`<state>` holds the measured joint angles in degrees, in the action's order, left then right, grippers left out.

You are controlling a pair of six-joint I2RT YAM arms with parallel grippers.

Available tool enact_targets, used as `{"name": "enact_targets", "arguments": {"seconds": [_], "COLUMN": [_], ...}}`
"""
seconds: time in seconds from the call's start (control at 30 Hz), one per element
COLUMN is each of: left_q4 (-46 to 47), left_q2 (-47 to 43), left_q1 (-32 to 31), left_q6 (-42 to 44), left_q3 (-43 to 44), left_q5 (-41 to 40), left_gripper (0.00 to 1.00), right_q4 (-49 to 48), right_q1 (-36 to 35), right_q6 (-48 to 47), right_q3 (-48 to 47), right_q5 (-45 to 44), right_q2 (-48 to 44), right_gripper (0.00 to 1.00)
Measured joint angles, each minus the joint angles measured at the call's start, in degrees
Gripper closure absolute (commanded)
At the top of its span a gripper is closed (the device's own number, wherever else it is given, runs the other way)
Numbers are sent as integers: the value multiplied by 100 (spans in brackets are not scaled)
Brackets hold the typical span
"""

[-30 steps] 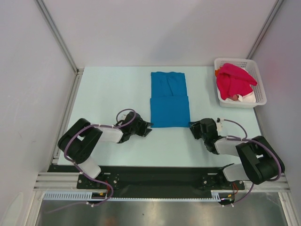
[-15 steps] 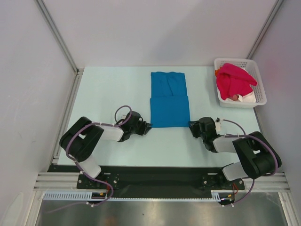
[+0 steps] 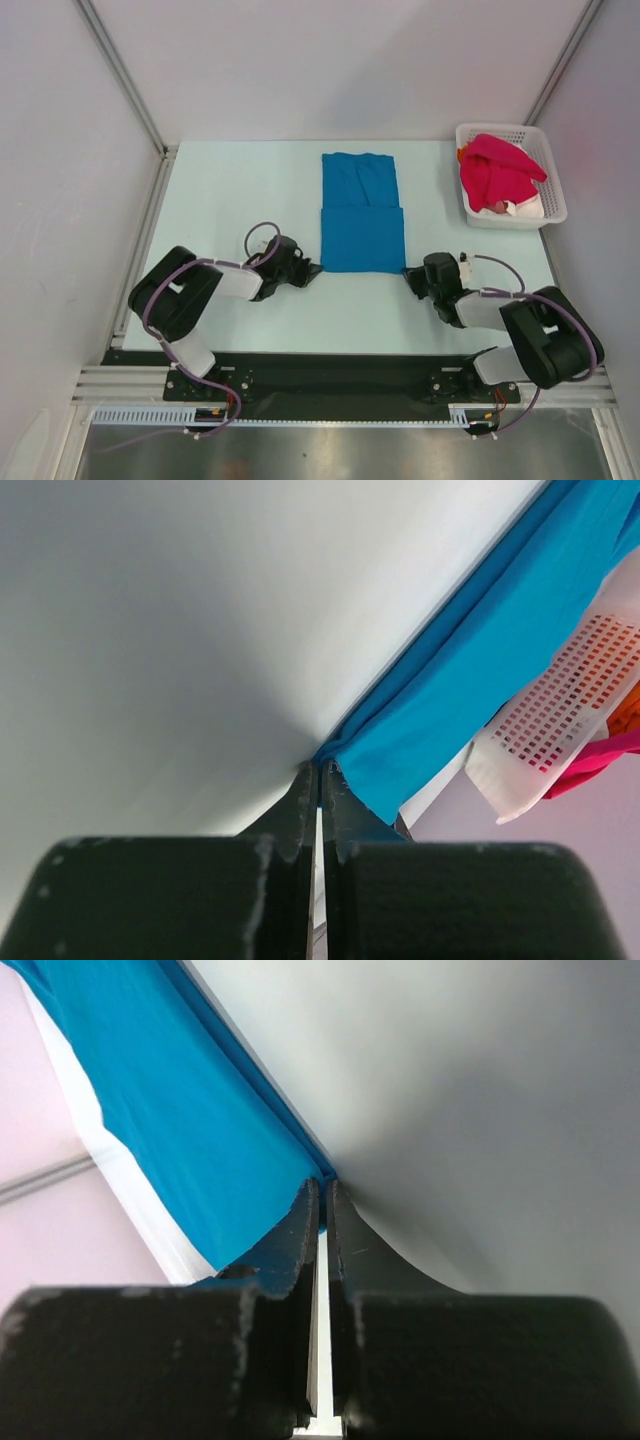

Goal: Fold and stack the t-shirts
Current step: Fold the tshirt

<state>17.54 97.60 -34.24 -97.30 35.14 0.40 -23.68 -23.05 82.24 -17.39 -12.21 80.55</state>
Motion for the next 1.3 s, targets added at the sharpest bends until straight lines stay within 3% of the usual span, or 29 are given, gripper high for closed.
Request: {"name": "enact_targets", "arguments": {"seconds": [0.23, 0.53, 0.7, 0.83, 1.0, 1.1, 1.17, 1.3], "left_q4": [-282, -1419, -2081, -2472, -2992, -3335, -3440, -3484], "left_q2": [-820, -3097, -4319, -4715, -4760, -4614, -4465, -3733], "left_q1": [-387, -1281, -1956, -2363, -2618, -2474, -2131, -765], "left_q6": [79, -42, -367, -621, -649, -391, -35, 883], "left_q3": [-678, -1510, -1746, -1834, -1665, -1193, -791, 129], "left_q5": [-13, -232, -579, -748, -955, -1071, -1045, -616], "left_gripper": [100, 100, 100, 100, 100, 100, 100, 100], "right_q4": [1342, 4317, 5567, 6417, 6745, 6594, 6391, 5438], "right_q1": [-109, -850, -1187, -1458, -1515, -1497, -1373, -662], "right_q6": [-367, -424, -313, -208, -391, -861, -1246, -1971], "right_q3": [474, 533, 503, 321, -33, -382, -763, -1458], "right_q5": [184, 63, 66, 52, 17, -122, -195, 101], "right_q2": [-1617, -5184, -6109, -6590, -6769, -6203, -5392, -3891], "right_gripper": [100, 100, 100, 100, 100, 100, 100, 100]}}
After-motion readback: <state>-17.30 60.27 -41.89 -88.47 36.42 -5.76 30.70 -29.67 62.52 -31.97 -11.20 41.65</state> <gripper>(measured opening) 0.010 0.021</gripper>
